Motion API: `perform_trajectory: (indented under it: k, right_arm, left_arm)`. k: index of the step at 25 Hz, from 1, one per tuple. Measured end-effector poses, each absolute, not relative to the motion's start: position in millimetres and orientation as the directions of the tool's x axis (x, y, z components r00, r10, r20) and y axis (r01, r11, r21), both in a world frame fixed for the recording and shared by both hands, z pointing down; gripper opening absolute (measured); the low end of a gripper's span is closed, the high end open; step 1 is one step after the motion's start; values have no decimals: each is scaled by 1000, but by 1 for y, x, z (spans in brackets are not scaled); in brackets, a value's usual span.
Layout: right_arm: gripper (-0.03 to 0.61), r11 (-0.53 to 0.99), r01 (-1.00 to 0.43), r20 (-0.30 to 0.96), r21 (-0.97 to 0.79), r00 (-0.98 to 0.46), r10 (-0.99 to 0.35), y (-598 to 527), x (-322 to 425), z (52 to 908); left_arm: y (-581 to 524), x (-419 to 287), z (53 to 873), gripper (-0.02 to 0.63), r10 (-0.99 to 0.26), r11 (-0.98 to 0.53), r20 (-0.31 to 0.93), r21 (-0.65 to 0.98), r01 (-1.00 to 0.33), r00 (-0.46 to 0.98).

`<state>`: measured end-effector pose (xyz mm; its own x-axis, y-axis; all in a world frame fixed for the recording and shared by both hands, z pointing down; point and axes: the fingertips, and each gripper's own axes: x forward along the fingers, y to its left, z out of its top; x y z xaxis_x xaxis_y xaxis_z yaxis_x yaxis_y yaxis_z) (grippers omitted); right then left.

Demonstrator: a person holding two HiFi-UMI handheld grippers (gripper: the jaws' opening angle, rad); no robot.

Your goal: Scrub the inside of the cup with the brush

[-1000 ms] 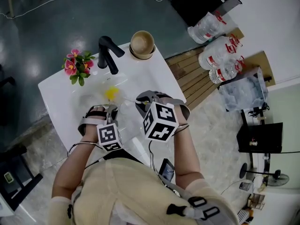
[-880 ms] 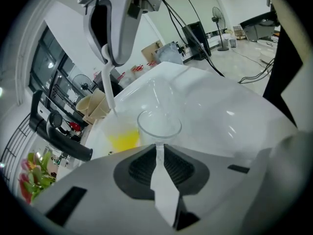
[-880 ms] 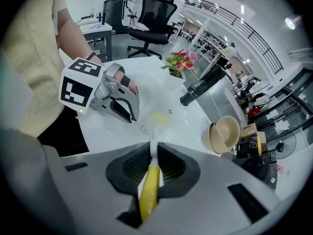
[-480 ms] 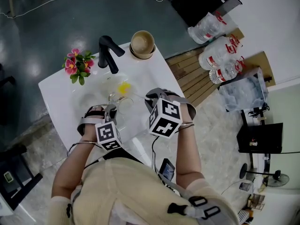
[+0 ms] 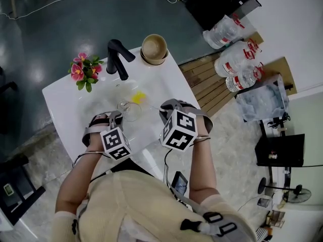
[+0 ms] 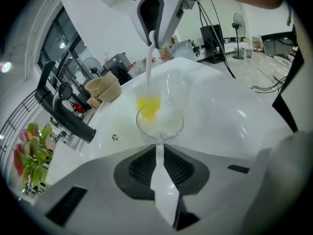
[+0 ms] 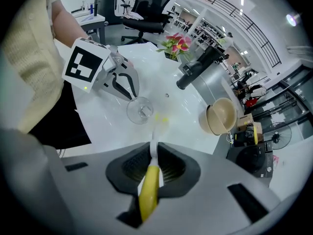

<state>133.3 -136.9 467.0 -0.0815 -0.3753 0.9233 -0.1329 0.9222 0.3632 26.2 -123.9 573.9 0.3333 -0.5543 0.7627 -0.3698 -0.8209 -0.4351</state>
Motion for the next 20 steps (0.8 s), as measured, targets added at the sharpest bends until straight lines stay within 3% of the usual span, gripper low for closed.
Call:
perform_trajectory:
  k: [10,20]
  right_arm:
    - [49,930,-100,931,354,-59,-361,-128,131,472]
    - [49,944,-75,944,321,-55,-325,-117,126,478]
  left_arm:
    - [-136,10,569,55,-553,-787,770,-358,-503,318]
    - [-144,5,562,55,-567,-762,759,-335,-554,320]
